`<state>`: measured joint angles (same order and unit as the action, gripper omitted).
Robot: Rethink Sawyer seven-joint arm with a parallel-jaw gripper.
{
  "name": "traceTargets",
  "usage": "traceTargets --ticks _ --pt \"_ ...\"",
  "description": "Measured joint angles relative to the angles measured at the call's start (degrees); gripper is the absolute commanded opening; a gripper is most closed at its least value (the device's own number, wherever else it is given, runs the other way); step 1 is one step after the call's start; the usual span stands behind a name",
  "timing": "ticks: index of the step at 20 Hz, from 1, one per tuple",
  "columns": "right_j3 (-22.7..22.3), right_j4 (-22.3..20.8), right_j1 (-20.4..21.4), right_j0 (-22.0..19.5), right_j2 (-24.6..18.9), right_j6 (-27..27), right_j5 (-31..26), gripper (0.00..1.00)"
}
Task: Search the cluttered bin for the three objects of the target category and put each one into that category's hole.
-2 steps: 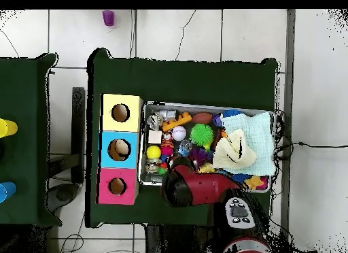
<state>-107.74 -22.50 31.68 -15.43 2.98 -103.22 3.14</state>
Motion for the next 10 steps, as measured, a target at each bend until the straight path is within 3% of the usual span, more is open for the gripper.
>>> traceTargets --ticks 10 --pt "0.31 0.89 -1.93 0.68 -0.01 0.0 0.12 1.0"
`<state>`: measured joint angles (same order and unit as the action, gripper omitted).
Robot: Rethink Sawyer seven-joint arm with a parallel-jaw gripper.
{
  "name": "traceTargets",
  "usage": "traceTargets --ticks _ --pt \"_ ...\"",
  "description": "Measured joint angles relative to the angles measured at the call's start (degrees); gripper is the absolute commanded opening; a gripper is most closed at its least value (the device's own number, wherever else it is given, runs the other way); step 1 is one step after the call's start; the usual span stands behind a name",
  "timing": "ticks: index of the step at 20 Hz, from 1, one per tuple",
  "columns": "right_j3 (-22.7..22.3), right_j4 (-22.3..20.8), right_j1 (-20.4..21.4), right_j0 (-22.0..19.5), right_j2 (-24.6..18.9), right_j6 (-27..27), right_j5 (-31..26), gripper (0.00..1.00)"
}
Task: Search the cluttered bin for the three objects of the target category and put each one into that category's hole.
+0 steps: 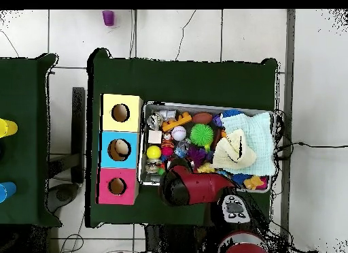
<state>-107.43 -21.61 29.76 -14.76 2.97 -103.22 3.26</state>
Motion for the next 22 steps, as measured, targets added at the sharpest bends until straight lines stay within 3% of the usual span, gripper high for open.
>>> traceTargets --ticks 3,4,22 --pt "0.18 0.16 -0.48 0.2 0.01 0.0 0.46 1.0" --pt "0.15 0.14 -0.74 0.42 0.0 0.0 0.71 0.0" --pt "-0.19 1.67 -1.69 1.81 1.06 0.0 2.09 0.0"
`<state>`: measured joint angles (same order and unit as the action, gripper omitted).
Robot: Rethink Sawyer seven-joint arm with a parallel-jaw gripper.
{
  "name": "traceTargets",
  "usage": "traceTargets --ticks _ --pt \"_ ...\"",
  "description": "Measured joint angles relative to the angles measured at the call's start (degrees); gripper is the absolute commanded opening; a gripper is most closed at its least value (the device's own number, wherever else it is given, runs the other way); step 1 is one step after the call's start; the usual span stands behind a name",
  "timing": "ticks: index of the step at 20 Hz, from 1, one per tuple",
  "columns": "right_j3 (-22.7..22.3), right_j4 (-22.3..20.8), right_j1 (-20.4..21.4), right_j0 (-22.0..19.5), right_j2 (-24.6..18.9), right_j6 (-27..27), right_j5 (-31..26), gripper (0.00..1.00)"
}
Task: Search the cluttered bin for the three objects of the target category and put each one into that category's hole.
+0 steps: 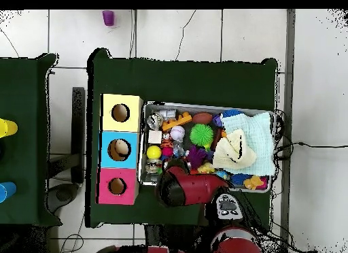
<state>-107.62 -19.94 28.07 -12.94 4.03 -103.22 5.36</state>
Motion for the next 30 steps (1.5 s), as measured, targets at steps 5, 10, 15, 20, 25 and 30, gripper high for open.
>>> traceTargets --ticks 5,10,15,20,25,30 --pt "-2.88 1.0 3.22 -0.09 -0.05 0.0 -0.73 0.0" --pt "-7.37 2.94 9.39 -0.12 -0.13 0.0 -5.94 0.0" --pt "-9.99 4.24 12.89 -0.12 -0.13 0.0 -11.36 0.0" --pt "-11.67 4.97 14.09 -0.12 -0.25 0.0 -13.24 0.0" --pt "-12.14 5.64 14.66 -0.13 -0.52 0.0 -13.22 0.0" --pt "-12.77 8.22 15.58 -0.1 -1.36 0.0 -13.38 0.0"
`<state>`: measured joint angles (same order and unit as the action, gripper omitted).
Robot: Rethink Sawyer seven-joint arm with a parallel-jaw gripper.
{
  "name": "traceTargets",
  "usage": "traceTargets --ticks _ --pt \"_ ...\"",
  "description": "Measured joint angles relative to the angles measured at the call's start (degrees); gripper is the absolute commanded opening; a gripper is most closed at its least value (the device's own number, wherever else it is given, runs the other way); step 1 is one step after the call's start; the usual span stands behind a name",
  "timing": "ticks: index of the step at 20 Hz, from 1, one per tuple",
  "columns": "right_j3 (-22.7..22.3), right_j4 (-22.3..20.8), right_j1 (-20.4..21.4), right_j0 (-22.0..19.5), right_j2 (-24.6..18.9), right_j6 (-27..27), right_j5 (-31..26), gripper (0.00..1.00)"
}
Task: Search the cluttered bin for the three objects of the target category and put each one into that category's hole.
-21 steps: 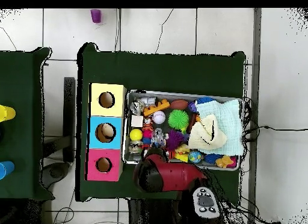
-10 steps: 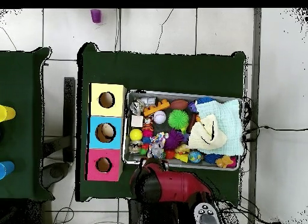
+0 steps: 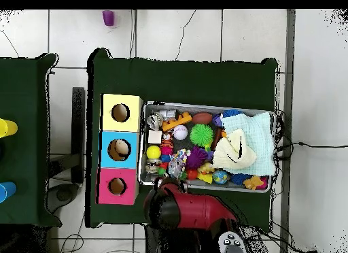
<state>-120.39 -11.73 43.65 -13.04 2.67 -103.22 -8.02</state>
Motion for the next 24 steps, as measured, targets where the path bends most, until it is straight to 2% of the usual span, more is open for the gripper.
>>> traceTargets --ticks 7,15,24 --pt "-3.36 5.35 3.73 1.45 -1.28 0.0 -2.31 0.0" --pt "-6.34 11.63 9.24 6.79 -1.51 0.0 -7.94 0.0" --pt "-6.33 16.97 9.46 12.18 -0.63 0.0 -8.51 0.0"
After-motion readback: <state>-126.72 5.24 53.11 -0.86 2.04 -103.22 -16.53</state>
